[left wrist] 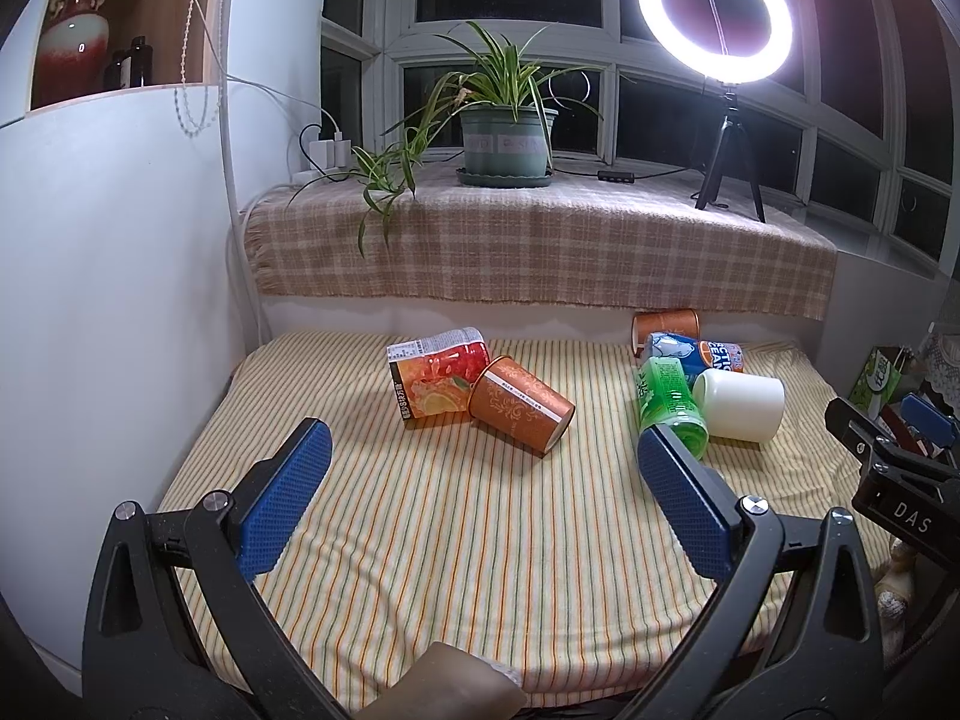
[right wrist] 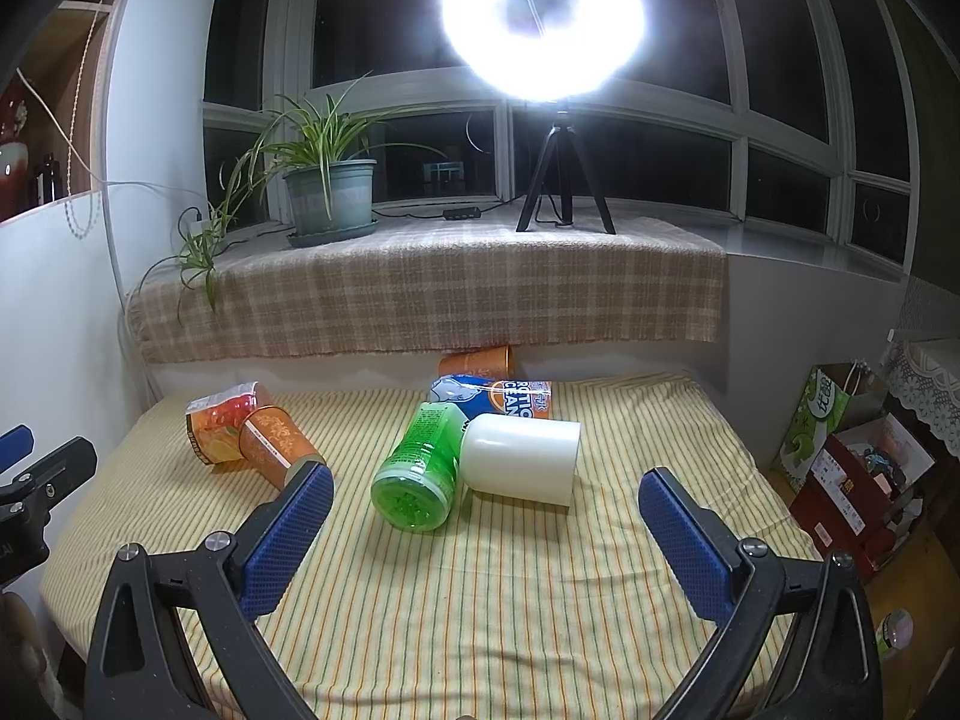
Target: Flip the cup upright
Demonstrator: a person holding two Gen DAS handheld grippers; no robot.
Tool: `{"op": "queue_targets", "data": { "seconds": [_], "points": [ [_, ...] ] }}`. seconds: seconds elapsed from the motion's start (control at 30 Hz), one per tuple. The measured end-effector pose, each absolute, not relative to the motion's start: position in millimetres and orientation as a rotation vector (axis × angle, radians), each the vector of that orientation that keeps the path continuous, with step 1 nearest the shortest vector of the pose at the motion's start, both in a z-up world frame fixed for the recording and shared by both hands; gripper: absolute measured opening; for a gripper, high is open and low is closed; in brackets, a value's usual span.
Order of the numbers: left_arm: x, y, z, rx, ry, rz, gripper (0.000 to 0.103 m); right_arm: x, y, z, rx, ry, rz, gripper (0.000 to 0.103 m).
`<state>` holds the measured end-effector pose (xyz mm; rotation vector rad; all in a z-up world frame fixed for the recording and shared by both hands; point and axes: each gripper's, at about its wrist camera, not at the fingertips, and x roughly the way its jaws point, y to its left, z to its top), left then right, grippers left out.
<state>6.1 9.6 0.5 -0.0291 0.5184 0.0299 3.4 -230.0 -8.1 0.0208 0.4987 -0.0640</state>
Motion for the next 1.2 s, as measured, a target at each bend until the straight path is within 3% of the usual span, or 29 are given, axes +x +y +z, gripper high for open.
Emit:
{"op": "queue_targets", "data": {
  "seconds": [1.2],
  "points": [
    [6.2,8.7,-0.4,-0.031,0.520,0.031,0.103,2.7,-229.3,-10.4,0.032,0.513,-0.059,0.103]
  ]
}}
